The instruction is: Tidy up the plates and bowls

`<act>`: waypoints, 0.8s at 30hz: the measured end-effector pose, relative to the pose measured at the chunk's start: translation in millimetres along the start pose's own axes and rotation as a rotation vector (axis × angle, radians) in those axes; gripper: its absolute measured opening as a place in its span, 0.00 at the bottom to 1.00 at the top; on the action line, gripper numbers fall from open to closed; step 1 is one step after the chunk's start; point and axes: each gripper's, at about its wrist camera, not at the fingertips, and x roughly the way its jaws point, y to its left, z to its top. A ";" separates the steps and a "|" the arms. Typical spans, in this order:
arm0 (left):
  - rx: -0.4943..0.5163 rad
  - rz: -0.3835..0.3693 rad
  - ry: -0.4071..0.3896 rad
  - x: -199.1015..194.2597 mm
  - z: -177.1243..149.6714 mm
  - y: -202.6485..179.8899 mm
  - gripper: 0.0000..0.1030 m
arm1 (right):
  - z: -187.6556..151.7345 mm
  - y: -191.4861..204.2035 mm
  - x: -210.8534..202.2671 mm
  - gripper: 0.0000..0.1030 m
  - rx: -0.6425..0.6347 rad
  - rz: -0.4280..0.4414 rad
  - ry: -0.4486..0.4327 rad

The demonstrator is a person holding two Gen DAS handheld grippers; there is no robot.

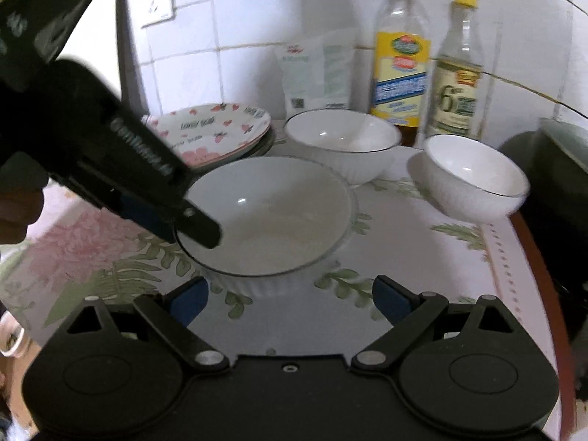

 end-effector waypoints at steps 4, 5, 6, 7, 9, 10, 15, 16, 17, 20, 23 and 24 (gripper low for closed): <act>0.026 -0.001 0.008 -20.8 -0.7 -6.9 0.40 | 3.1 -16.4 -27.1 0.95 0.084 -0.001 0.017; 0.038 0.001 0.005 -27.8 -1.6 -9.9 0.42 | 4.3 -19.9 -33.2 0.95 0.104 -0.001 0.018; 0.049 0.001 0.001 -34.2 -2.4 -12.9 0.43 | 5.6 -23.3 -39.1 0.95 0.116 0.000 0.015; 0.059 0.001 -0.001 -39.7 -3.0 -15.8 0.44 | 7.9 -27.8 -46.5 0.95 0.139 0.000 0.019; 0.089 0.010 0.006 -52.4 -5.2 -23.6 0.48 | 10.4 -33.5 -59.3 0.95 0.169 0.007 0.016; 0.104 0.015 0.018 -57.2 -6.0 -28.0 0.48 | 12.4 -36.3 -66.8 0.95 0.184 0.010 0.015; 0.168 0.016 0.046 -85.2 -12.7 -49.8 0.49 | 18.5 -49.8 -92.6 0.92 0.267 0.040 0.009; 0.181 0.012 0.045 -90.9 -13.9 -54.3 0.50 | 20.4 -53.1 -97.8 0.91 0.287 0.049 0.007; 0.194 0.009 0.039 -97.1 -15.4 -59.3 0.51 | 21.6 -55.1 -102.5 0.91 0.300 0.052 0.004; 0.230 0.002 0.004 -113.5 -16.1 -75.5 0.55 | 26.8 -61.6 -116.7 0.89 0.323 0.056 -0.006; 0.235 -0.017 -0.028 -123.2 -12.1 -89.9 0.60 | 36.2 -69.1 -128.0 0.87 0.337 0.053 -0.004; 0.231 -0.024 -0.040 -125.6 -10.4 -94.2 0.63 | 40.3 -73.0 -130.5 0.86 0.348 0.054 0.002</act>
